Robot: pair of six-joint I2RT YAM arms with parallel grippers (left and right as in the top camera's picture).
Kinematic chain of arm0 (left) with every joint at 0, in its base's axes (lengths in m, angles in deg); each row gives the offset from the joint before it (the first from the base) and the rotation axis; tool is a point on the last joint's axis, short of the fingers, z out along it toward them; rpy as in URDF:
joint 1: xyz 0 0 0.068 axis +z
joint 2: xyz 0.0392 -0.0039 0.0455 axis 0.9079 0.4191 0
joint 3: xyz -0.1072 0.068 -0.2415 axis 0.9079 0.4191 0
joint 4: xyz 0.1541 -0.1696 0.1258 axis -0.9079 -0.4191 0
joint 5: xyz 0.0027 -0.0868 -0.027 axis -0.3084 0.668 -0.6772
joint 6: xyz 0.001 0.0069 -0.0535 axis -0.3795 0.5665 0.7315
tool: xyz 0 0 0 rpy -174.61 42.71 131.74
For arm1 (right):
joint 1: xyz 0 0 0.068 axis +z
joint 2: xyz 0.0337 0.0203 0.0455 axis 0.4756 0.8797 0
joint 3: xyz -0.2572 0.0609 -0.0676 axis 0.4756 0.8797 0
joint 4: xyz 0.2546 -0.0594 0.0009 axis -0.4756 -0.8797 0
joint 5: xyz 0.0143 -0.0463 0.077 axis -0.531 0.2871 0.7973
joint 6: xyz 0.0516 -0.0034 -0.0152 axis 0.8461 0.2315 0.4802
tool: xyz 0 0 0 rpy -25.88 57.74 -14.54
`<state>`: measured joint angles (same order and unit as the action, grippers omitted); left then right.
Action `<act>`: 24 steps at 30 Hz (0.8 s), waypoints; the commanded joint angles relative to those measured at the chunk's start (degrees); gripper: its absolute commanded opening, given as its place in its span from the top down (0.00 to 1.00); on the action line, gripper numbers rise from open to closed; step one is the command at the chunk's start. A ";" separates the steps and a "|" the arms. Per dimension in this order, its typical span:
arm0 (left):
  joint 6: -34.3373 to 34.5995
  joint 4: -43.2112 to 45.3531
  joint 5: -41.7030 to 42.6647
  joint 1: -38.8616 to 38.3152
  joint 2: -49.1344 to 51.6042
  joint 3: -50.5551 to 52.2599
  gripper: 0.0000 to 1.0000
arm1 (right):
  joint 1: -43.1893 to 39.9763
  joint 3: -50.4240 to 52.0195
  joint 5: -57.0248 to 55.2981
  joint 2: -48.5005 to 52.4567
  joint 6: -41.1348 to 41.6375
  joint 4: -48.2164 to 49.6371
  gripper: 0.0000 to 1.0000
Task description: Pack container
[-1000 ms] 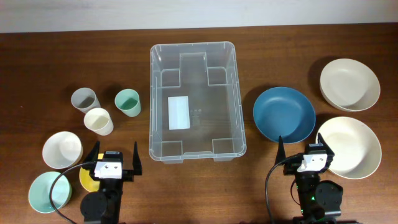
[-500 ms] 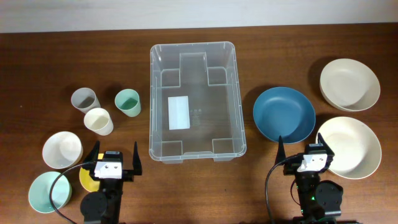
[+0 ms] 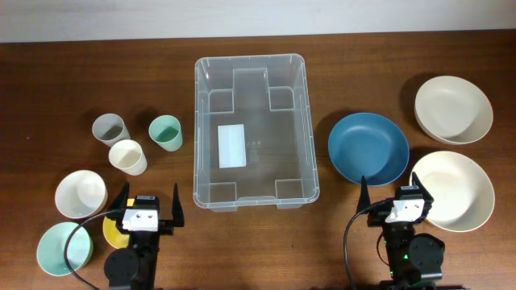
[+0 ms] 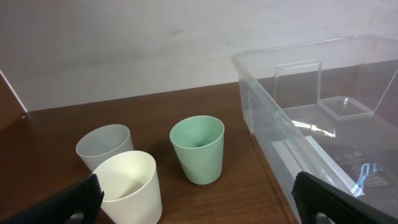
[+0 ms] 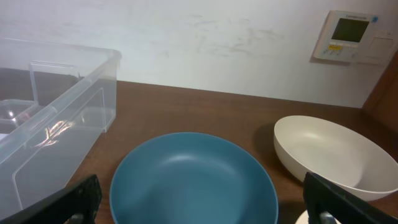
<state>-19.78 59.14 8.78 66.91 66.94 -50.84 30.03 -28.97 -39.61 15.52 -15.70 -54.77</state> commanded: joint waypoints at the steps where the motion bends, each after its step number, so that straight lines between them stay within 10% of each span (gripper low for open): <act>1: -0.72 0.09 0.63 -0.09 -0.48 0.35 0.00 | -0.20 0.26 0.15 -0.48 -0.17 -0.48 0.01; 24: 5.88 -5.40 -0.31 -0.07 9.92 -11.93 0.00 | -0.28 -16.72 0.11 8.04 14.49 -11.47 0.01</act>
<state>-14.95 55.38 8.76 66.91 72.14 -56.30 30.03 -39.61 -39.19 19.52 -3.20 -64.98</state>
